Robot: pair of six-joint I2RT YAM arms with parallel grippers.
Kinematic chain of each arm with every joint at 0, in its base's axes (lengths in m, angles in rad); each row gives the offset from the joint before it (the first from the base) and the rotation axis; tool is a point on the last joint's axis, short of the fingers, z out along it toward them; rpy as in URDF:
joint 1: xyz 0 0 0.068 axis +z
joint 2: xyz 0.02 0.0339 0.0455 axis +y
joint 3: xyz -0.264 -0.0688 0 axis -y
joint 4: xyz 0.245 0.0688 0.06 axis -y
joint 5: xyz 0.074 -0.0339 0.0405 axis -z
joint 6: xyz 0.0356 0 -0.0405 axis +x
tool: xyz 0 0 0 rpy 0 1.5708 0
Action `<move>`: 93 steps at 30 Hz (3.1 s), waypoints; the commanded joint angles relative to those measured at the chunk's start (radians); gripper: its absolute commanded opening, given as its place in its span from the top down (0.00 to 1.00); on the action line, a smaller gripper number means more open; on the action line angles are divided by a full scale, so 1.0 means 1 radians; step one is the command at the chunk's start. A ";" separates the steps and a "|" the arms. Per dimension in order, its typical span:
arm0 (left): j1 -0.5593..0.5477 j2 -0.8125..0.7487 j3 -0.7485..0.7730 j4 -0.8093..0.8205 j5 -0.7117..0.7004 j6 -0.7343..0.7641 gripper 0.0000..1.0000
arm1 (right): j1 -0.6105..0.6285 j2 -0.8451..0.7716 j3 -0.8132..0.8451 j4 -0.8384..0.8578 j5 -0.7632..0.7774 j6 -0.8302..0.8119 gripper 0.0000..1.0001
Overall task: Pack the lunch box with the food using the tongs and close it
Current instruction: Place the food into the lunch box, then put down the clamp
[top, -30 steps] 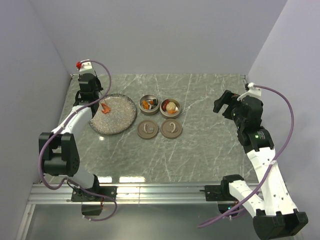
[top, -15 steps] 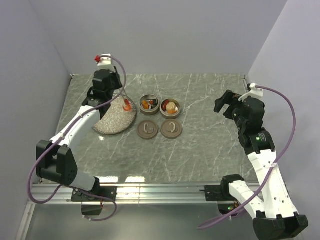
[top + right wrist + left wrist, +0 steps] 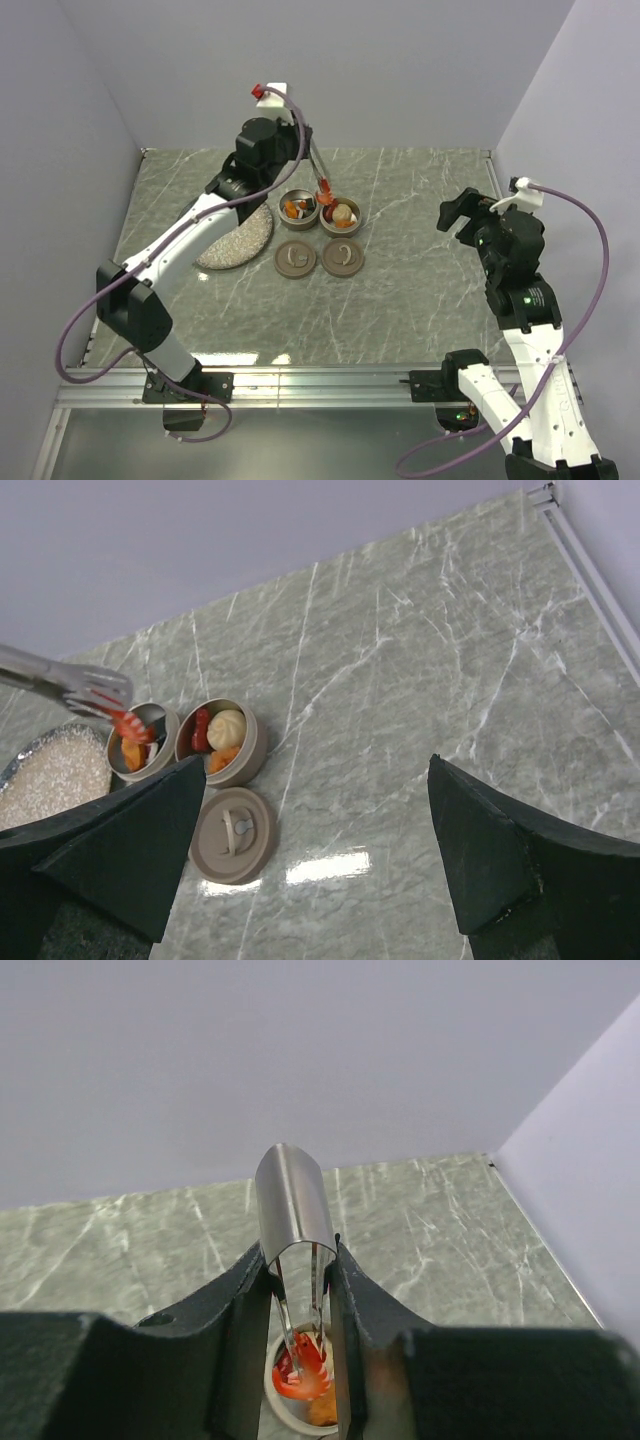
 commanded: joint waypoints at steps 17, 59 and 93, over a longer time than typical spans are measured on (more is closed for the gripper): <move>-0.070 0.225 0.168 0.011 0.060 0.030 1.00 | 0.000 -0.057 -0.002 -0.030 0.054 -0.006 0.01; -0.082 0.057 0.185 -0.078 -0.093 0.153 0.65 | -0.005 -0.008 0.012 0.020 0.014 -0.023 0.01; 0.914 -0.126 -0.236 -0.727 0.212 0.136 0.64 | -0.006 0.245 0.012 0.261 -0.159 -0.006 0.01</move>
